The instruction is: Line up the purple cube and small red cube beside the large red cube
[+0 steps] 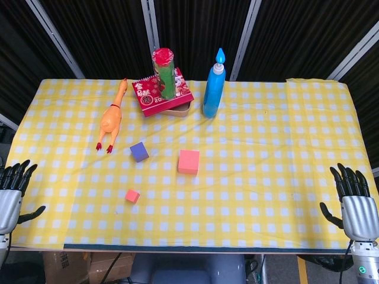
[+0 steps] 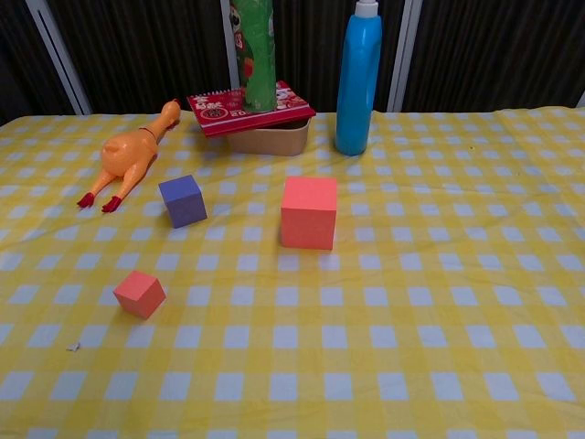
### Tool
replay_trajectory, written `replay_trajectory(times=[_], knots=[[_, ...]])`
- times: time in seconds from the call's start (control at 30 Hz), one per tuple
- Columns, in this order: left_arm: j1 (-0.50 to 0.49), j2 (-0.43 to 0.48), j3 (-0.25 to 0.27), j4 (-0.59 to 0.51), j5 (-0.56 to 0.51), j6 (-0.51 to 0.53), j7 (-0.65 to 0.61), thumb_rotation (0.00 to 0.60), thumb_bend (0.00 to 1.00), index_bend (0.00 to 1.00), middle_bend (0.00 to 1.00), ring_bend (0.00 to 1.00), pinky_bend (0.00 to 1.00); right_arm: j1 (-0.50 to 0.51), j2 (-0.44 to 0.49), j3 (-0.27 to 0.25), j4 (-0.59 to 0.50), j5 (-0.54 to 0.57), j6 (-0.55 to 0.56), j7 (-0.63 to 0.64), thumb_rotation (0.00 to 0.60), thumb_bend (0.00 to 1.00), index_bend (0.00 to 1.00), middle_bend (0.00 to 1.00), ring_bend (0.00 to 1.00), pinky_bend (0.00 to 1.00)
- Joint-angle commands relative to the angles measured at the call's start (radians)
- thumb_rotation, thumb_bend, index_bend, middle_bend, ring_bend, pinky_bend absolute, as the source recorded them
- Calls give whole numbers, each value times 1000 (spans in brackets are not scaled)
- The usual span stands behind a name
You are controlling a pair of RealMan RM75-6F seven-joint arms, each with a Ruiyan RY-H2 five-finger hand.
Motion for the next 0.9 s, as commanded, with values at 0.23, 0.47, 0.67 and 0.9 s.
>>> replay_trajectory(times=[0.23, 0.47, 0.67, 0.9], knots=[[2, 2, 2, -2, 2, 2, 2, 600, 135, 0, 0, 0, 31, -2, 2, -1, -2, 0, 2, 3, 600, 366, 0, 0, 0, 36], [-3, 3, 1, -13, -12, -17, 0, 600, 135, 0, 0, 0, 31, -2, 1, 0, -4, 1, 2, 2, 600, 367, 0, 0, 0, 36], [-48, 25, -35, -111, -105, -116, -23, 600, 150, 11, 0, 0, 33, -2, 3, -1, -6, 3, 0, 8, 600, 367, 0, 0, 0, 36], [-221, 38, -159, -188, -267, -290, 172, 600, 216, 78, 0, 0, 34, -2, 7, -4, -9, 1, -4, 22, 600, 367, 0, 0, 0, 36]])
